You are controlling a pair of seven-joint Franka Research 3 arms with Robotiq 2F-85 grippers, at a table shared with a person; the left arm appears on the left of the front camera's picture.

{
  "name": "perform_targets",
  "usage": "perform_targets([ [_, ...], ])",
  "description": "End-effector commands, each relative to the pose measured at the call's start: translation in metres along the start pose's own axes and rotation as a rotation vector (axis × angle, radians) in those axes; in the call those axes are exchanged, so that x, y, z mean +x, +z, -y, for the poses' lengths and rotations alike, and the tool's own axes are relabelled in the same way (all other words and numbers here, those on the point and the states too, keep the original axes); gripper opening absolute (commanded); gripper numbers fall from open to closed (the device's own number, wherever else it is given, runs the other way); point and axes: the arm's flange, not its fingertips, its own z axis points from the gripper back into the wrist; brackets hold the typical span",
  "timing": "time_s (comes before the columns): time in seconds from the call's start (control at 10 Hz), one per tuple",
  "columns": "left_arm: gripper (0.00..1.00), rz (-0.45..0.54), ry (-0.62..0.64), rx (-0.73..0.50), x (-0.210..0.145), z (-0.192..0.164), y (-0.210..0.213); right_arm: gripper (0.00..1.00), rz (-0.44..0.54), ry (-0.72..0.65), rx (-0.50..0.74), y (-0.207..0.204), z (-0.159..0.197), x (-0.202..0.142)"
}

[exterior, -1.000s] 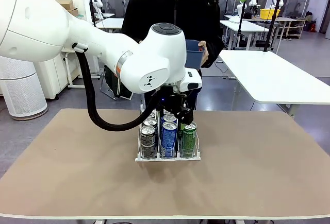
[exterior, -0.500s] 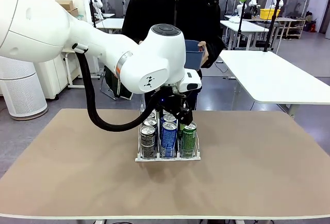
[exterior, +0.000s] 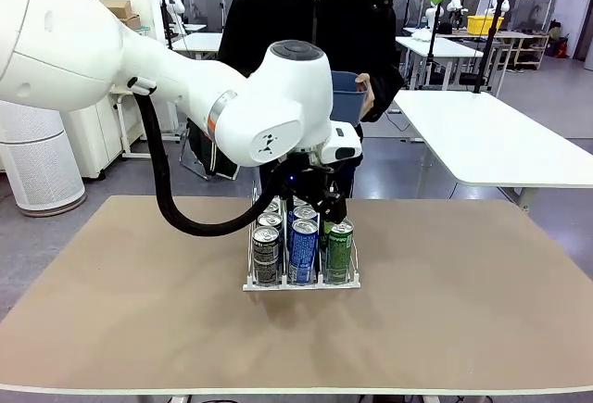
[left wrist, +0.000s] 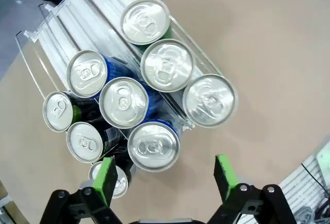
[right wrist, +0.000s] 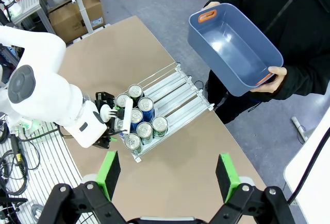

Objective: Fill the beverage cans into the dispenser.
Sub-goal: Place the picked Ionic drink in the line of the Automatic Can Dispenser with the same cans.

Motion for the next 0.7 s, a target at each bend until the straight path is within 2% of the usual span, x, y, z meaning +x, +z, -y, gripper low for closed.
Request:
perform_targets([
  [0.0,1.0,0.052,-0.042,-0.072,-0.025,-0.024,0.046,0.99,0.009,-0.007,0.005,-0.001,0.001,-0.001],
  [0.4,1.0,0.113,-0.175,-0.063,-0.059,-0.089,0.136,0.99,0.009,-0.007,0.005,-0.001,0.001,-0.001],
  [0.6,1.0,0.176,-0.213,-0.1,-0.073,-0.131,0.182,0.99,0.009,-0.007,0.005,-0.001,0.001,-0.001],
])
